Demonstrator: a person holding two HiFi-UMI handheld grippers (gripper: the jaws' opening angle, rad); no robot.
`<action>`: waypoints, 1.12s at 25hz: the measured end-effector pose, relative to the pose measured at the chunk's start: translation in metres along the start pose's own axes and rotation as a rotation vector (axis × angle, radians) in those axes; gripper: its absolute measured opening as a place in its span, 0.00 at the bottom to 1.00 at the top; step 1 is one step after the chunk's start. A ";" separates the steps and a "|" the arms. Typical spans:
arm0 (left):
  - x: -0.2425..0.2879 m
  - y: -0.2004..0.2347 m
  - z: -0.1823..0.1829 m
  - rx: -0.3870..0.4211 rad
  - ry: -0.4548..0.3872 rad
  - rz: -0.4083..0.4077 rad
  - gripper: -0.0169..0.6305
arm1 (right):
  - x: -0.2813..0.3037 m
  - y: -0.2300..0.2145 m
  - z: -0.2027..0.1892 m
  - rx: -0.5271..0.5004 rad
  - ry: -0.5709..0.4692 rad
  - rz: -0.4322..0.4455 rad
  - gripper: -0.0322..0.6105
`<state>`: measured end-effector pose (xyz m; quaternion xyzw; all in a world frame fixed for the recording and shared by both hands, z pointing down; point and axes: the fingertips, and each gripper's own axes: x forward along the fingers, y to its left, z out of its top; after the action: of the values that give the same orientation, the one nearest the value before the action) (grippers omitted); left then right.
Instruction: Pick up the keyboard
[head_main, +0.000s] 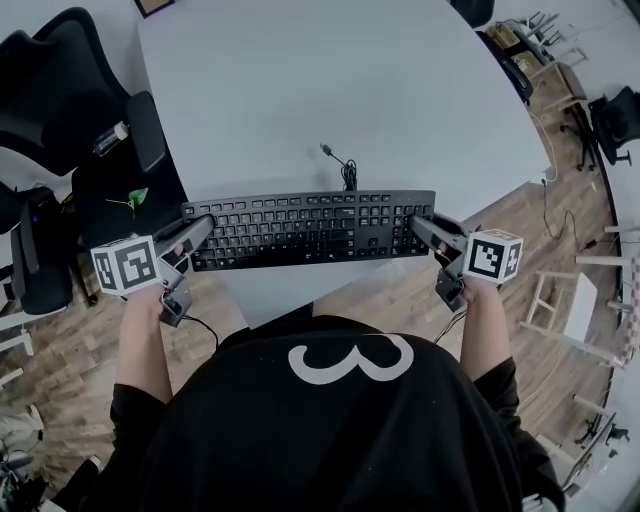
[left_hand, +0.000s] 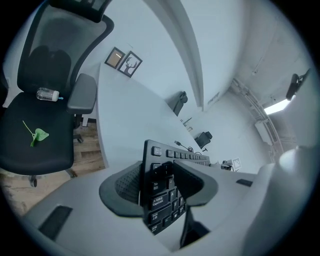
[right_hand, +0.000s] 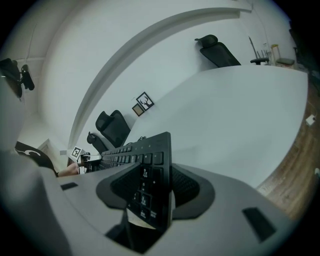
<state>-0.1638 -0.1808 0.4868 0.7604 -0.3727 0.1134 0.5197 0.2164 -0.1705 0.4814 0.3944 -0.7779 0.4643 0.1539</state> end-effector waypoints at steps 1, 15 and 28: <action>0.003 0.003 -0.003 -0.003 -0.008 0.001 0.31 | 0.002 -0.003 -0.001 -0.004 0.000 0.001 0.34; 0.008 0.002 -0.003 0.108 -0.141 -0.068 0.31 | -0.010 0.001 -0.002 -0.135 -0.144 -0.018 0.34; 0.002 -0.002 0.006 0.206 -0.268 -0.102 0.31 | -0.015 0.008 -0.002 -0.225 -0.255 -0.018 0.34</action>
<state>-0.1628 -0.1870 0.4840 0.8358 -0.3860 0.0223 0.3898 0.2199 -0.1596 0.4682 0.4374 -0.8346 0.3192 0.1011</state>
